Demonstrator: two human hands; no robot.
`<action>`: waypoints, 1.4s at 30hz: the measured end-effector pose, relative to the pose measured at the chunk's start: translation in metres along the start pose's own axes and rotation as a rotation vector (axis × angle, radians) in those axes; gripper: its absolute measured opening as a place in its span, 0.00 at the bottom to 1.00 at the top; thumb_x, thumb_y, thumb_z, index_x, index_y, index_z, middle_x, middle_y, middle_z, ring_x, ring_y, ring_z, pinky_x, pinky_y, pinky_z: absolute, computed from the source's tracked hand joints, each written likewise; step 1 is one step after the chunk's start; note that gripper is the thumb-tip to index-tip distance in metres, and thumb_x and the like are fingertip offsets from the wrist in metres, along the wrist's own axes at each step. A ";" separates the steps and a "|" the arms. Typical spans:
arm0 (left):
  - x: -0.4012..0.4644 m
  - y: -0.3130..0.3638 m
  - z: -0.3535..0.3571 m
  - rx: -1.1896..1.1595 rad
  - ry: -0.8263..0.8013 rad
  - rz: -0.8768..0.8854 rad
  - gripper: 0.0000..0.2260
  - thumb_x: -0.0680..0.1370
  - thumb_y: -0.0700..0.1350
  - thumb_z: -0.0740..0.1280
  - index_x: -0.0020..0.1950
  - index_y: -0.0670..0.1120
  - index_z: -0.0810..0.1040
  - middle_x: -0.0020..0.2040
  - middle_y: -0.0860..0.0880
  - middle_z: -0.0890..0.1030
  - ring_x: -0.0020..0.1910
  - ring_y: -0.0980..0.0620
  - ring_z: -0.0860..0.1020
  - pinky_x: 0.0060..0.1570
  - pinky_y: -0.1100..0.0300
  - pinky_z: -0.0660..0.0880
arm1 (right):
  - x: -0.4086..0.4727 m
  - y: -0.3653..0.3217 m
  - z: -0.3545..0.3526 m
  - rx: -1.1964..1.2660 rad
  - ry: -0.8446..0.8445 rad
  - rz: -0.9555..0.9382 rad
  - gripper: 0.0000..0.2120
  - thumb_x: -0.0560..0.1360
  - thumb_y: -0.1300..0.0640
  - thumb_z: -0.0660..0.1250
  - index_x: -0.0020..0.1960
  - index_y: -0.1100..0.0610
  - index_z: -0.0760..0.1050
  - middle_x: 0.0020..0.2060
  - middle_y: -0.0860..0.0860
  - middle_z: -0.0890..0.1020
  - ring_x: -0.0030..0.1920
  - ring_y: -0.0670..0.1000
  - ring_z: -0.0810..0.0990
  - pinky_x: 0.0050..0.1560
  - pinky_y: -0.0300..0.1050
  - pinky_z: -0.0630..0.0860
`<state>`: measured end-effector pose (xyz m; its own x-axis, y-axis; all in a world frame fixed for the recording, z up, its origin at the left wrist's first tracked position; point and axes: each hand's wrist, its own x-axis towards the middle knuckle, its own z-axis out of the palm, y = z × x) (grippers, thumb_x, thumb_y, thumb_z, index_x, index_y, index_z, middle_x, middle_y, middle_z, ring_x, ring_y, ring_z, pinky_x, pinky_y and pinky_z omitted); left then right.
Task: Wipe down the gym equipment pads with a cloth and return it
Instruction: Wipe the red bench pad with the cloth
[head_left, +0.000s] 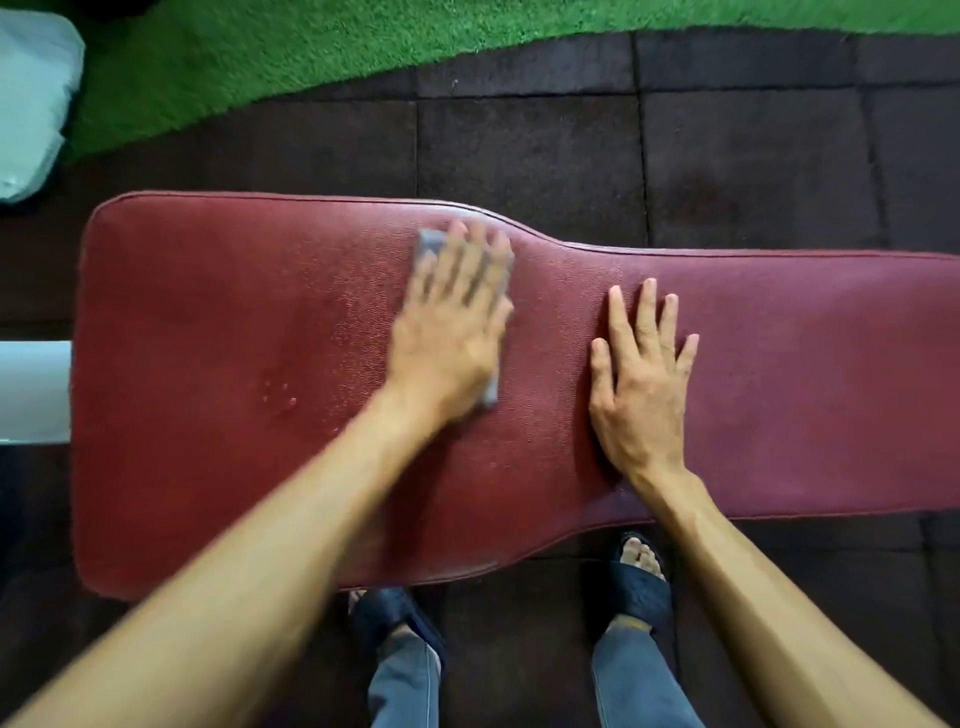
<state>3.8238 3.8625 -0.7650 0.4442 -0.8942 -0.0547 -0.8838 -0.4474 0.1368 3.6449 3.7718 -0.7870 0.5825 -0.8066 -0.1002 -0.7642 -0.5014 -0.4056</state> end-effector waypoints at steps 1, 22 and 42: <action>0.016 -0.032 -0.007 0.015 0.015 -0.095 0.26 0.84 0.52 0.48 0.81 0.46 0.50 0.81 0.44 0.51 0.81 0.45 0.49 0.78 0.48 0.47 | -0.001 -0.005 0.001 0.011 -0.001 -0.001 0.26 0.82 0.48 0.50 0.78 0.50 0.52 0.79 0.53 0.49 0.79 0.57 0.44 0.76 0.64 0.44; -0.135 -0.175 -0.039 0.076 0.048 -0.350 0.27 0.83 0.51 0.46 0.80 0.43 0.46 0.81 0.39 0.47 0.80 0.42 0.46 0.78 0.41 0.49 | -0.025 -0.101 0.035 -0.072 0.002 -0.062 0.25 0.83 0.50 0.49 0.79 0.50 0.51 0.79 0.53 0.50 0.79 0.56 0.44 0.77 0.62 0.45; -0.187 -0.041 -0.007 -0.007 -0.044 -0.031 0.27 0.83 0.54 0.49 0.80 0.42 0.53 0.80 0.39 0.53 0.79 0.39 0.53 0.74 0.40 0.57 | -0.037 -0.089 0.025 0.142 -0.060 -0.108 0.24 0.83 0.52 0.51 0.78 0.49 0.54 0.79 0.51 0.51 0.79 0.53 0.44 0.78 0.58 0.45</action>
<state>3.7777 4.0485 -0.7533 0.4640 -0.8799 -0.1020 -0.8688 -0.4746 0.1414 3.6984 3.8540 -0.7700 0.6780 -0.7280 -0.1017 -0.6520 -0.5317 -0.5406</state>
